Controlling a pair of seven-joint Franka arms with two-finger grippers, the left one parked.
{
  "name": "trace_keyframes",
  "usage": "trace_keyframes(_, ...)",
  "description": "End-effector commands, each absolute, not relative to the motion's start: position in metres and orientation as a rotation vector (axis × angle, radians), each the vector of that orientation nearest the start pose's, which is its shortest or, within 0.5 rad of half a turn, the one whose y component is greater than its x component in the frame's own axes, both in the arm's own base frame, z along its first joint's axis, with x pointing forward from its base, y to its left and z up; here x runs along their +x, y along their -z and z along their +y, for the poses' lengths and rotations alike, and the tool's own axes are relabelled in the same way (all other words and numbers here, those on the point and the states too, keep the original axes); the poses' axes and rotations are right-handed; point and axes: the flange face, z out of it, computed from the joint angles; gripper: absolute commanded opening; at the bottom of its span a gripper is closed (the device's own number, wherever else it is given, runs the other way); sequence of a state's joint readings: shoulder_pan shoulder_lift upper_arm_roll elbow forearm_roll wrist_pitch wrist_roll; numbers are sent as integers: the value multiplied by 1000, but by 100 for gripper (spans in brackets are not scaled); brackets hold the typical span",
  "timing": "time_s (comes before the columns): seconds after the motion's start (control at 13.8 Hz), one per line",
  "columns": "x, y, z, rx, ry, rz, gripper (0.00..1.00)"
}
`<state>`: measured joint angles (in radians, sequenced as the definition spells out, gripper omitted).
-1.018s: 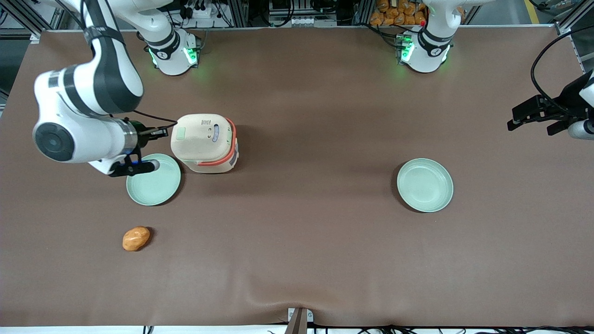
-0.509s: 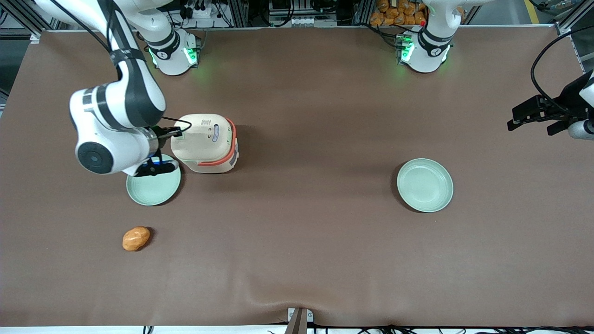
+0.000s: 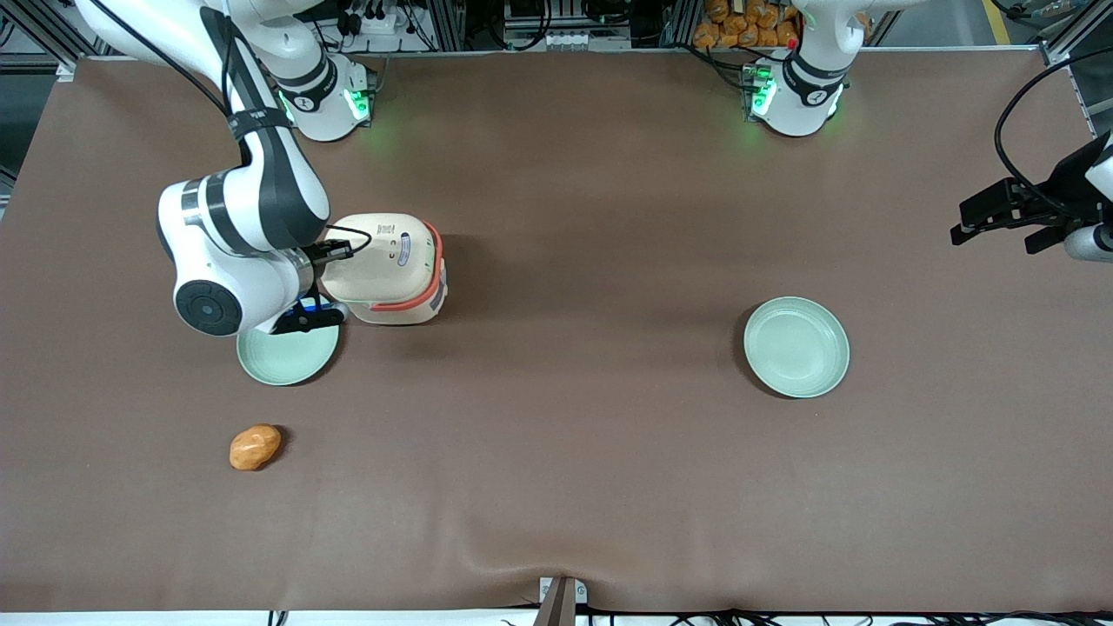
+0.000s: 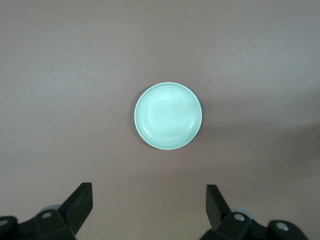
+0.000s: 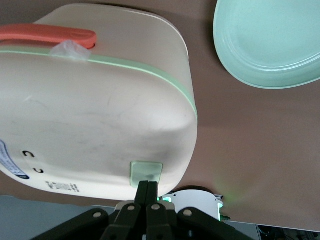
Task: Press rice cooker button with right arm
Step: 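Press down on the rice cooker's lid button with the right gripper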
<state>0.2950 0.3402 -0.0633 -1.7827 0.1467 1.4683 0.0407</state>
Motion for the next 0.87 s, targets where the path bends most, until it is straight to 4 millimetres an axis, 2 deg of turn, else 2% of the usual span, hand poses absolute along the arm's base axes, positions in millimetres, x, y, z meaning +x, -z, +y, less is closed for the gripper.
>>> trace_keyframes(0.0,536,-328,152,-2924,-1022,-210,0)
trace_keyframes(0.8,542,-311,151,-2931,-1017,-207,0)
